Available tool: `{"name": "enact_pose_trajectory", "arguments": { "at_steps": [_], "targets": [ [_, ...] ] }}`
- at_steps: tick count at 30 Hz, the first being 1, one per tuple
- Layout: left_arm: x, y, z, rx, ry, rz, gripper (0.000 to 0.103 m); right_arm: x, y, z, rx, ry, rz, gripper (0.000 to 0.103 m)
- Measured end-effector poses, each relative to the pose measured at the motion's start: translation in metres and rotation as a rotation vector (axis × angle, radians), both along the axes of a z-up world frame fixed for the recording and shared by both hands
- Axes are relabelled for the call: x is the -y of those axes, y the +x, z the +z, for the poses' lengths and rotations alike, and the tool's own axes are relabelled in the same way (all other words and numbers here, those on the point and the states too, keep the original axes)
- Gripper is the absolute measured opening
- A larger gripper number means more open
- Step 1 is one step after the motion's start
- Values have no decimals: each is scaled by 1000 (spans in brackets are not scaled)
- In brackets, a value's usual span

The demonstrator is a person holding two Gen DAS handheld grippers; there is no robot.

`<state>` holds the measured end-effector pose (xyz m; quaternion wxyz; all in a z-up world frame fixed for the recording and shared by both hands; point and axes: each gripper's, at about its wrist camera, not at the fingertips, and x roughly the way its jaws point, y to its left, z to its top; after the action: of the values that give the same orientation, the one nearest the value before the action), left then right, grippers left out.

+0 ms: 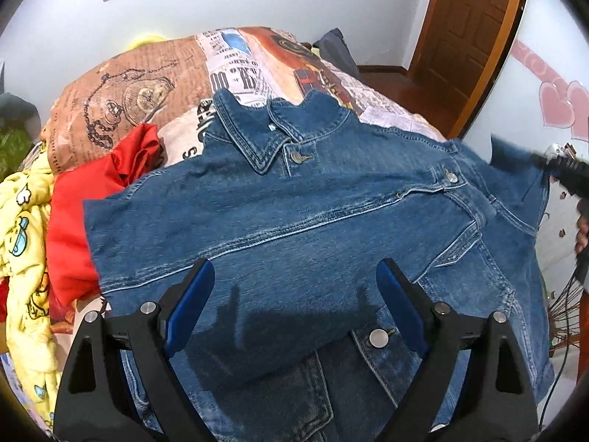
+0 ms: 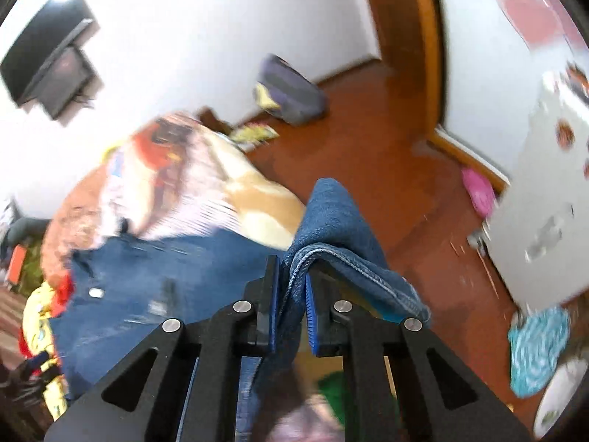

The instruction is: Fold large clothes

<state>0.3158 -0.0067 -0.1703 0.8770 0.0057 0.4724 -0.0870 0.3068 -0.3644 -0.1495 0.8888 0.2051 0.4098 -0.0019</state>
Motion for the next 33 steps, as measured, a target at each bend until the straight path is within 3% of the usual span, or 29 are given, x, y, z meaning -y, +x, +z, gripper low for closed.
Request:
{"name": "enact_pose_trajectory", "arguments": {
  "at_steps": [5,8,11,15,18,25,28,30,33],
  "targets": [
    [-7,-10,10,27,-11,1,90,-62,-1,56,135,-18,167,11],
    [-11,-15,13,35,-11,-2,90,-109,-3,62,159,-33,274,10],
    [-15,-20,13,34,-18,-2,90,-147,-3,44,115,-40,379,10],
    [-21,-27,9,22,-25,-2,90,-187,0,-7,-19,-42,495,10],
    [-23,-33,4,10,-21,-5,90,-202,-2,-35,-98,-59,528,10],
    [-15,-34,-1,-13,-13,-30,90,-199,-12,-47,-157,-56,548,11],
    [0,-27,9,4,-1,-69,90,-185,-20,-38,-157,-64,552,26],
    [15,-22,19,27,10,-103,90,-174,-26,-30,-123,-99,515,42],
    [44,-12,37,70,31,-162,90,-151,-35,-19,-68,-134,448,52]
  ]
}}
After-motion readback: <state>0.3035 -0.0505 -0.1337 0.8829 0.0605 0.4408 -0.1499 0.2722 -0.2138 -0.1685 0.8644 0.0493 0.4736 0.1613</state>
